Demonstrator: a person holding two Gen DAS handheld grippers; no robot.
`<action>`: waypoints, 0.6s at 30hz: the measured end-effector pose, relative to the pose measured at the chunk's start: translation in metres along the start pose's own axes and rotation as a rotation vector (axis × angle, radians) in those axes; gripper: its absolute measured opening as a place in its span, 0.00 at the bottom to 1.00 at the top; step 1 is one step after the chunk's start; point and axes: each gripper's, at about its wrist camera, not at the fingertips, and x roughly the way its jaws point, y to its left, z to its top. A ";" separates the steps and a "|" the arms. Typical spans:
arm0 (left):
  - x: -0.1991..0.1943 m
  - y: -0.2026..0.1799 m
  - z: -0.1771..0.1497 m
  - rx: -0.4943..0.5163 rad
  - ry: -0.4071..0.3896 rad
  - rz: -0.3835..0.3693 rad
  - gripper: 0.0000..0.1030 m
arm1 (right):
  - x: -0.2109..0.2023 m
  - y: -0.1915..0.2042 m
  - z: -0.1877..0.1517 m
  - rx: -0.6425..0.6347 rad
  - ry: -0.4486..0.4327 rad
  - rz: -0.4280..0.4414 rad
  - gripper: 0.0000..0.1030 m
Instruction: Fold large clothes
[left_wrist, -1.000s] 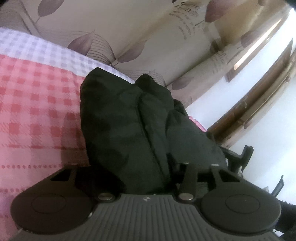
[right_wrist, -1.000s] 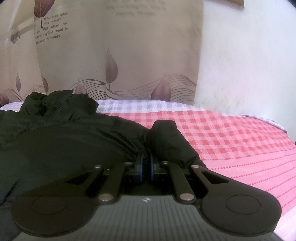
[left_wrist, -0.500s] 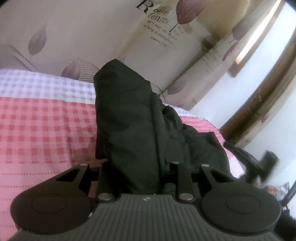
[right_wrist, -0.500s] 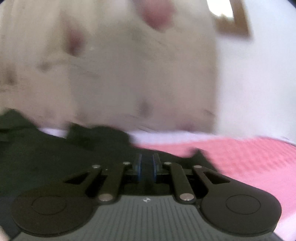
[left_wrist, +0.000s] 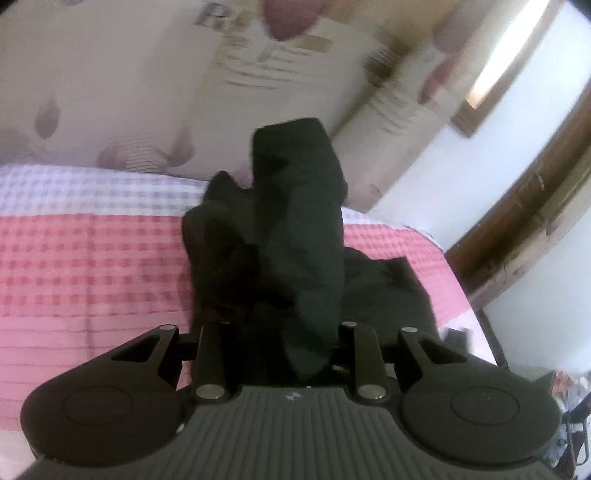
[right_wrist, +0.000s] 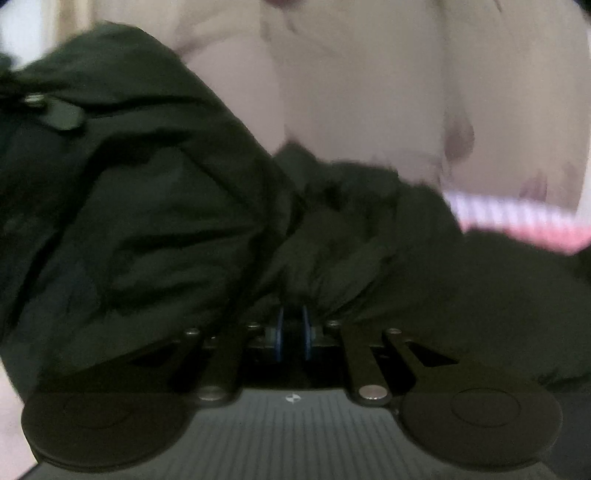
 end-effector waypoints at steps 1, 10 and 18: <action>0.003 -0.014 0.004 0.009 0.011 -0.001 0.29 | 0.002 -0.006 0.001 0.047 0.008 0.019 0.10; 0.066 -0.123 0.013 0.021 0.077 -0.056 0.29 | 0.011 -0.057 -0.012 0.459 0.016 0.260 0.08; 0.136 -0.153 -0.019 -0.168 0.049 -0.292 0.28 | -0.067 -0.112 -0.053 0.680 -0.160 0.394 0.10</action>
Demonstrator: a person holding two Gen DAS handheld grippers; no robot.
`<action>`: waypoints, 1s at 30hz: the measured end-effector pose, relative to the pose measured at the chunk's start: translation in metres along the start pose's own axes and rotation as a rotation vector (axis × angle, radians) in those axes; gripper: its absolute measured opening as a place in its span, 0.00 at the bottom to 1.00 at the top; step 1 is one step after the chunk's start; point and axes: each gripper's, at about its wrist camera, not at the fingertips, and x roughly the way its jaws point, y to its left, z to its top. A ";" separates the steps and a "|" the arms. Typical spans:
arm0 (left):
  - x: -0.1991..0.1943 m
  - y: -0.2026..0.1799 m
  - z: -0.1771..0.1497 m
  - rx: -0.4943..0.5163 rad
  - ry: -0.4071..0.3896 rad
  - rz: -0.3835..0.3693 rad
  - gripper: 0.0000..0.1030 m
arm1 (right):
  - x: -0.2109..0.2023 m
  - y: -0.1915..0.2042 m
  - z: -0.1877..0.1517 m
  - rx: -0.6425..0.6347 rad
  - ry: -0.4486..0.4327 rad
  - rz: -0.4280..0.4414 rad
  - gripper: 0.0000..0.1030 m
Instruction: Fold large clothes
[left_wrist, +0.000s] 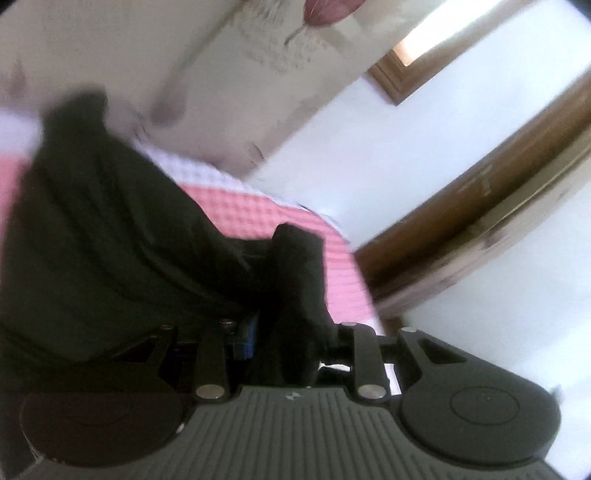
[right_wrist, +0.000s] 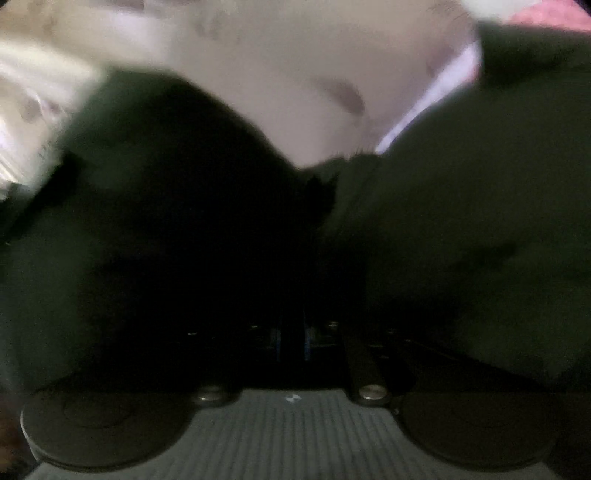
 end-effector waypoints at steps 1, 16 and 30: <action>0.008 0.006 -0.007 -0.033 -0.006 -0.045 0.29 | -0.011 -0.005 -0.001 0.015 -0.010 0.017 0.10; 0.011 0.048 -0.076 0.011 -0.406 -0.754 0.70 | -0.097 -0.031 -0.007 0.275 -0.146 0.198 0.87; -0.100 0.055 -0.093 -0.132 -0.563 -0.490 1.00 | -0.074 0.035 0.023 -0.075 -0.114 -0.118 0.27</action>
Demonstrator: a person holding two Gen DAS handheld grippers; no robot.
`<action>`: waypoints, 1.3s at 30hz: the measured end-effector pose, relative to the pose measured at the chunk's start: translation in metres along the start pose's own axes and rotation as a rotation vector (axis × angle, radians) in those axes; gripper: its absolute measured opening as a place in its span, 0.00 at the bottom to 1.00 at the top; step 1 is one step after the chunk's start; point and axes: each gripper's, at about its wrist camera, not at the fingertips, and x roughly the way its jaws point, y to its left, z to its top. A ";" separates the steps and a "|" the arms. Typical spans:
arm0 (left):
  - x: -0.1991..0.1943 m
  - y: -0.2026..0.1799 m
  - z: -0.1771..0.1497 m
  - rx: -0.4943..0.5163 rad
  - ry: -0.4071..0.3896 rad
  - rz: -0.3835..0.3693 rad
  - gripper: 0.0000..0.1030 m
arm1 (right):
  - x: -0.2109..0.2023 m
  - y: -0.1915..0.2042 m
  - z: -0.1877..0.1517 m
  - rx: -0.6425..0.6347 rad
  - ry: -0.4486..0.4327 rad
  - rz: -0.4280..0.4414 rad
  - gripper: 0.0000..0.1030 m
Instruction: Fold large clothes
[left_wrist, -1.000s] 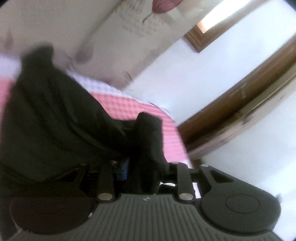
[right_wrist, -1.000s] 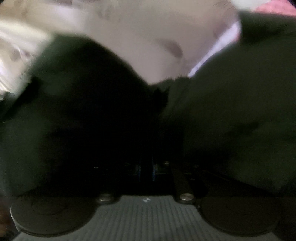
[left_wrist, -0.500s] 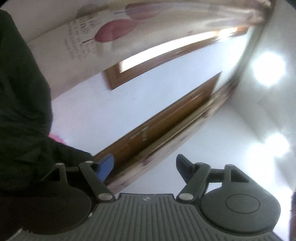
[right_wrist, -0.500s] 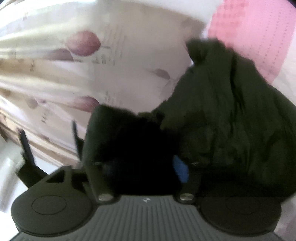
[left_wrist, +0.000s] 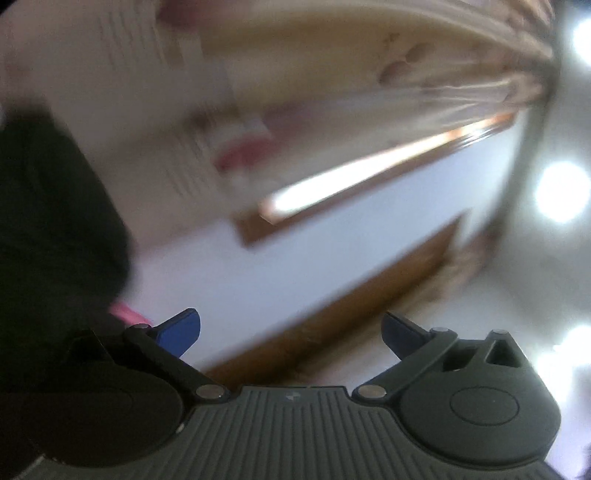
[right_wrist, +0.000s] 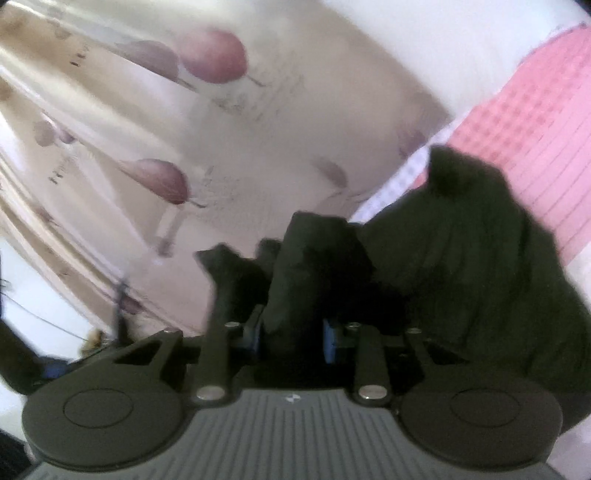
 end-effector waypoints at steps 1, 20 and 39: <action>-0.012 -0.002 0.006 0.058 -0.004 0.056 1.00 | -0.005 -0.010 0.000 -0.001 0.001 -0.009 0.26; 0.003 0.085 -0.102 0.074 0.179 -0.045 0.99 | -0.015 0.038 0.059 -0.323 -0.032 -0.101 0.74; -0.056 0.038 -0.083 0.218 0.050 0.096 1.00 | 0.057 0.086 0.029 -0.476 0.137 -0.029 0.09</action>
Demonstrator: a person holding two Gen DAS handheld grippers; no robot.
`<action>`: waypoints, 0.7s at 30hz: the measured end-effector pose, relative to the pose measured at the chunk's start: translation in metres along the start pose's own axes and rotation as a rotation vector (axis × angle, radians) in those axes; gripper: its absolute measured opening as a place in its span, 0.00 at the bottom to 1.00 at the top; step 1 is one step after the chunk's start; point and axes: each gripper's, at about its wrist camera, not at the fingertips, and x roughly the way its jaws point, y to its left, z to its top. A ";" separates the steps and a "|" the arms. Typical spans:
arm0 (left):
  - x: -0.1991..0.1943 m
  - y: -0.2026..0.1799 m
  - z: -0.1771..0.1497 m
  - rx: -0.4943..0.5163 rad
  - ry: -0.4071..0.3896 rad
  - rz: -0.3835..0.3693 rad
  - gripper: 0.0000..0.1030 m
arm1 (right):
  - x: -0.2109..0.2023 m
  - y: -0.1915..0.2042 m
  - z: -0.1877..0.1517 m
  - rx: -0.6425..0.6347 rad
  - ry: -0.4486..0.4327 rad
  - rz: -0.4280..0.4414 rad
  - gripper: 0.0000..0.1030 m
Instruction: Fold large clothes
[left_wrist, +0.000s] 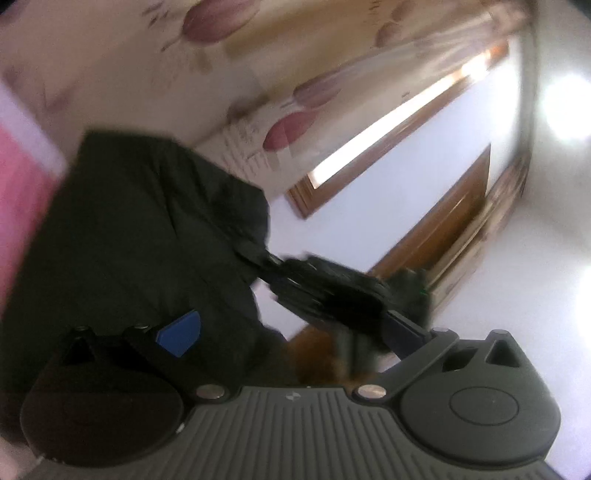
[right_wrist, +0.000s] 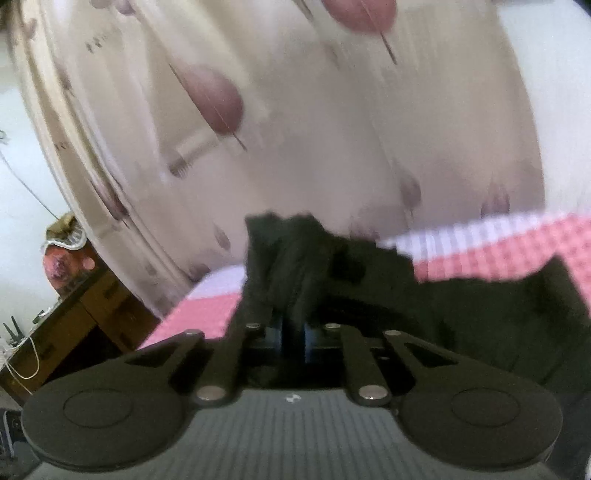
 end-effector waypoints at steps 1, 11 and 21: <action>0.003 -0.004 0.003 0.041 0.011 0.019 1.00 | -0.007 0.000 -0.001 -0.008 -0.003 -0.007 0.07; 0.037 0.031 -0.026 0.006 0.064 -0.024 1.00 | -0.069 -0.051 -0.040 0.170 -0.018 -0.103 0.20; 0.033 0.046 -0.032 -0.043 0.041 -0.142 1.00 | -0.025 -0.060 -0.048 0.323 0.079 -0.068 1.00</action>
